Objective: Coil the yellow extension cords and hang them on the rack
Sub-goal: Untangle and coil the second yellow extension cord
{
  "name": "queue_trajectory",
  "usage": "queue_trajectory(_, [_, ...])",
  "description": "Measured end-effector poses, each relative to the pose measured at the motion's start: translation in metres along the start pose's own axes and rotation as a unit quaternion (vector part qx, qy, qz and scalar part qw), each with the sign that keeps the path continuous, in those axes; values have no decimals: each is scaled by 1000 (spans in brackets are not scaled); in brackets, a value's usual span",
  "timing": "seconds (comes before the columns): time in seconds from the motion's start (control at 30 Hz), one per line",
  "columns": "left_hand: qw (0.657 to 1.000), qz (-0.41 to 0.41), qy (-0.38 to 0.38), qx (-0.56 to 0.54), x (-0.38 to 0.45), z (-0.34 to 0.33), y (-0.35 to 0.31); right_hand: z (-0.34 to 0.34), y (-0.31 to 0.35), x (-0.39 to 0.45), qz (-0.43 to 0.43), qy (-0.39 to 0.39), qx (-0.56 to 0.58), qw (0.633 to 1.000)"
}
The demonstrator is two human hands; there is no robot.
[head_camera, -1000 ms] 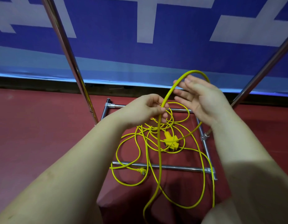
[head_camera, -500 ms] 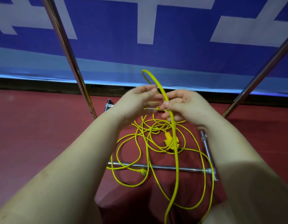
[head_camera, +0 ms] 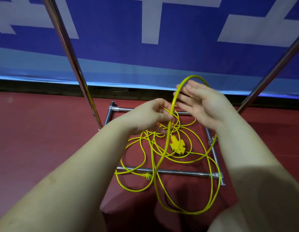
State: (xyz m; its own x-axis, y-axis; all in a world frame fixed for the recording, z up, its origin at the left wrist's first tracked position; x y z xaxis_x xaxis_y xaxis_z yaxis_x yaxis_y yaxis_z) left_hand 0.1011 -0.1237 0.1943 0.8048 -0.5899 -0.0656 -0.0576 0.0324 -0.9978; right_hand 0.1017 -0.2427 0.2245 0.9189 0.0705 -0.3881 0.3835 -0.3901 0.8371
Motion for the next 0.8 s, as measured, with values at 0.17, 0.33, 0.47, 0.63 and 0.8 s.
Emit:
queue_trajectory(0.17, [983,-34,-151,-103,3,22,-9,-3,-32,0,-93,26,-393,914])
queue_trajectory(0.33, [936,-59,-267,-223,4,46,-9,-17,-36,-4,-53,74,-438,894])
queue_trajectory(0.47, [955,-38,-224,-191,4,42,-8,-15,-24,-4,-62,51,-298,951])
queue_trajectory(0.63, [997,68,39,8,-4,-4,9,3,-16,5,-52,-44,-24,997])
queue_trajectory(0.8, [985,77,152,38,-8,-30,21,2,-9,7,-28,-28,88,995])
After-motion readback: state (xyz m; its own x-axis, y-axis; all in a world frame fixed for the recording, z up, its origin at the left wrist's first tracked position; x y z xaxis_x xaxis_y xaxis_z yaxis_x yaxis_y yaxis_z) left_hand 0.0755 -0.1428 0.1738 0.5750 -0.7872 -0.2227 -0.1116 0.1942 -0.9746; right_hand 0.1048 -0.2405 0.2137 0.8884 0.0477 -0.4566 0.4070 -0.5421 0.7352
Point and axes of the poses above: each hand's wrist, its own x-axis towards the middle knuckle, its own z-axis out of the back of the hand, y = z × x, the point moved 7 cm from there along x, towards the middle knuckle, and after that the axes turned 10 degrees about -z, right-handed, at the moved point
